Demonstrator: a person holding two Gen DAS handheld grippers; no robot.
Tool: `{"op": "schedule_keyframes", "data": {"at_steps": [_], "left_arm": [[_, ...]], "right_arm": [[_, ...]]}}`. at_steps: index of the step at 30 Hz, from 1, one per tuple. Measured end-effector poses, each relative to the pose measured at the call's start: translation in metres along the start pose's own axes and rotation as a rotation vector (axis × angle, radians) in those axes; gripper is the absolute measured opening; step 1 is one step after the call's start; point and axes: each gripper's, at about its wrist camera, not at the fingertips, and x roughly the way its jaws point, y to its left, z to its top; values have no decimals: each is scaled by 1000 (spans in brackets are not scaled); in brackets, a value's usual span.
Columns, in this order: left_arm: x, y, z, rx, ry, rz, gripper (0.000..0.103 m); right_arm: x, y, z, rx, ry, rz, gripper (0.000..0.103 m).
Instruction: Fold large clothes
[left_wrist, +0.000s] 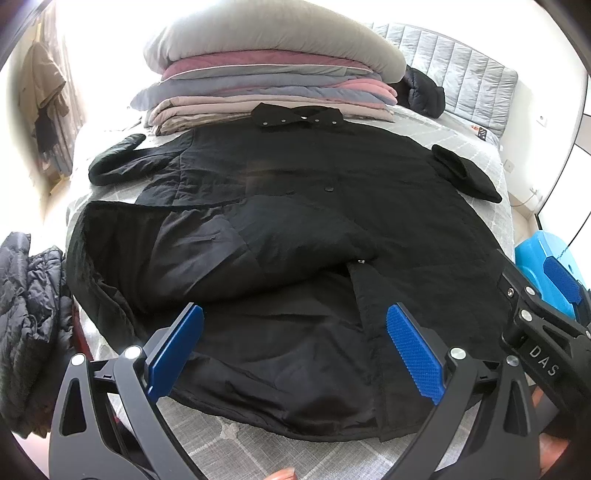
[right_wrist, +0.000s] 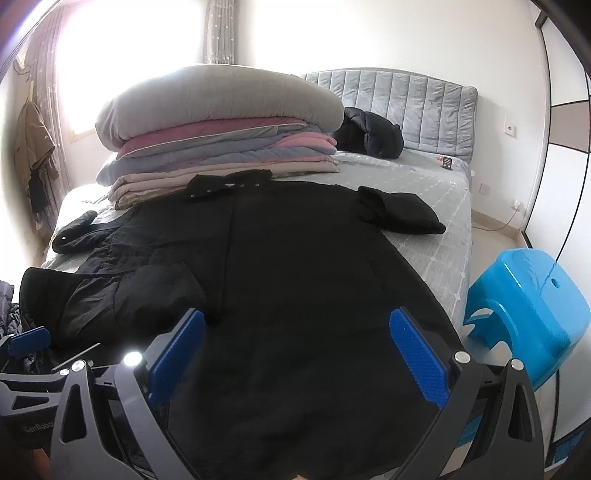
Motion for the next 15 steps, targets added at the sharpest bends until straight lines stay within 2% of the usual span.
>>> {"op": "schedule_keyframes", "data": {"at_steps": [5, 8, 9, 12, 13, 15], "left_arm": [[-1, 3, 3, 0, 1, -21, 96], [-4, 12, 13, 17, -3, -4, 96], [-7, 20, 20, 17, -14, -1, 96], [-11, 46, 46, 3, -38, 29, 96], [-13, 59, 60, -9, -55, 43, 96], [-12, 81, 84, -35, -72, 53, 96]], "right_arm": [[0, -1, 3, 4, -2, 16, 97], [12, -6, 24, 27, 37, 113, 97], [20, -6, 36, 9, 48, 128, 97], [46, -1, 68, -65, 56, 88, 97], [66, 2, 82, -92, 92, 82, 97], [95, 7, 94, -103, 170, 124, 97]]}}
